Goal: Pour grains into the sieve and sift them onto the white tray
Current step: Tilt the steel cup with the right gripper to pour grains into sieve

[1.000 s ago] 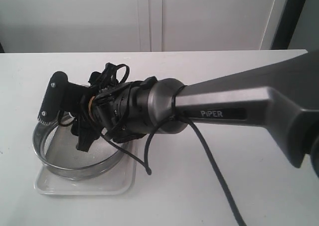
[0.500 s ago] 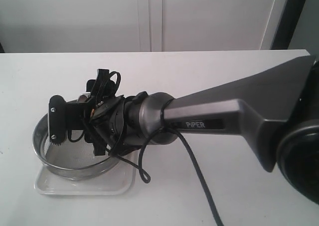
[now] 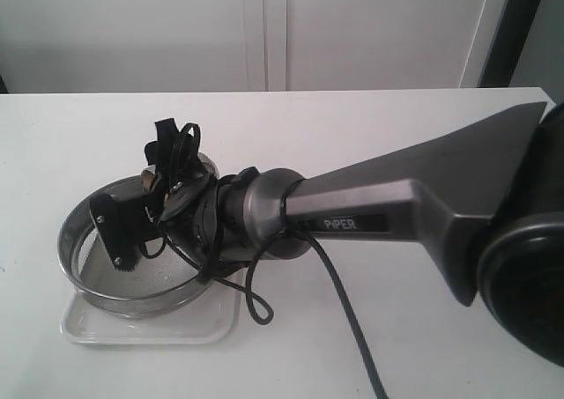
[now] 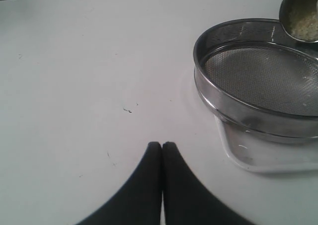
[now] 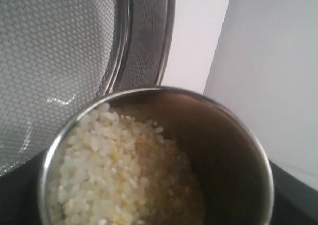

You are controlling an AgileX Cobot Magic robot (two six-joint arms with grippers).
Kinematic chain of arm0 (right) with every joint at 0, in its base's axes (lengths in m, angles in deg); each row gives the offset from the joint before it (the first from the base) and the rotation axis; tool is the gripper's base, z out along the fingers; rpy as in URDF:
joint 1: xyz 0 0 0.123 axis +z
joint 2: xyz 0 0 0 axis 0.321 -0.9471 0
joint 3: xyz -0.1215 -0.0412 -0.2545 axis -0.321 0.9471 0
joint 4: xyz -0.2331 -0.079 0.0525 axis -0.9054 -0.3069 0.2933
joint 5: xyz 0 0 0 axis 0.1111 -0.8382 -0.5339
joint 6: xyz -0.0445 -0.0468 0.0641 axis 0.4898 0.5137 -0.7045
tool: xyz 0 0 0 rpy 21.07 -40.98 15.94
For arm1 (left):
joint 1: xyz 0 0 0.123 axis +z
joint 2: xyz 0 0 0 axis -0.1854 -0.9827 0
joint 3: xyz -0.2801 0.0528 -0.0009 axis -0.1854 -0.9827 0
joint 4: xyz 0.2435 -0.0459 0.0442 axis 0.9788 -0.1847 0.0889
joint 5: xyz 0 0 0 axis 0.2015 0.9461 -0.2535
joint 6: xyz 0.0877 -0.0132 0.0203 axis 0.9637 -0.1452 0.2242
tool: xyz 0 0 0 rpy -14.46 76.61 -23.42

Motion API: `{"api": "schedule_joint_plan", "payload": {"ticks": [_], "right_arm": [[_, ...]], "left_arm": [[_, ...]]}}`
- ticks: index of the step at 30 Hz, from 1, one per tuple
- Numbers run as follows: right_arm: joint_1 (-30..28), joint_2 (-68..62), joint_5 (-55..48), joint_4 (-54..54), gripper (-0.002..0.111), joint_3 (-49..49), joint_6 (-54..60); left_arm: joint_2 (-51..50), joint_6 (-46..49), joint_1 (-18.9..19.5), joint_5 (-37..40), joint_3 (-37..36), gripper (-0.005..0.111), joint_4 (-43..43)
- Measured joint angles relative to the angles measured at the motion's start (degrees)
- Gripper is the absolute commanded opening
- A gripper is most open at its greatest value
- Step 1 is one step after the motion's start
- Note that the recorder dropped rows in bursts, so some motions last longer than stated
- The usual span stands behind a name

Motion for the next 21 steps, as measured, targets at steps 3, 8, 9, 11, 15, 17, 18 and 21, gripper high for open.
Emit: {"api": "schedule_joint_plan", "payload": {"ticks": [3,8,9,11,15,17,18,21], "right_arm": [[0.5,-1.0,-0.5,-0.1,0.0,-0.1,4.4],[1.1,-2.2,-0.7,-0.3,0.0,-1.7,10.9],[1.1,-2.2,-0.8,-0.3,0.0,-1.9,12.7],[1.1,-2.2,-0.8,-0.3,0.0,-2.2,15.9],[1.1,-2.2,-0.9,-0.3,0.0,-2.2,19.7],[1.1,-2.2,-0.9,-0.3,0.0,-2.2,21.6],[1.1,-2.2,-0.9,-0.3,0.0,-2.2,22.5],[1.1,-2.1,-0.9,-0.3,0.0,-2.2,26.3]], "left_arm": [[0.0,0.0,0.0,0.0,0.0,0.0,0.0],[0.0,0.0,0.0,0.0,0.0,0.0,0.0],[0.0,0.0,0.0,0.0,0.0,0.0,0.0],[0.0,0.0,0.0,0.0,0.0,0.0,0.0],[0.0,0.0,0.0,0.0,0.0,0.0,0.0],[0.0,0.0,0.0,0.0,0.0,0.0,0.0],[0.0,0.0,0.0,0.0,0.0,0.0,0.0],[0.0,0.0,0.0,0.0,0.0,0.0,0.0]]}}
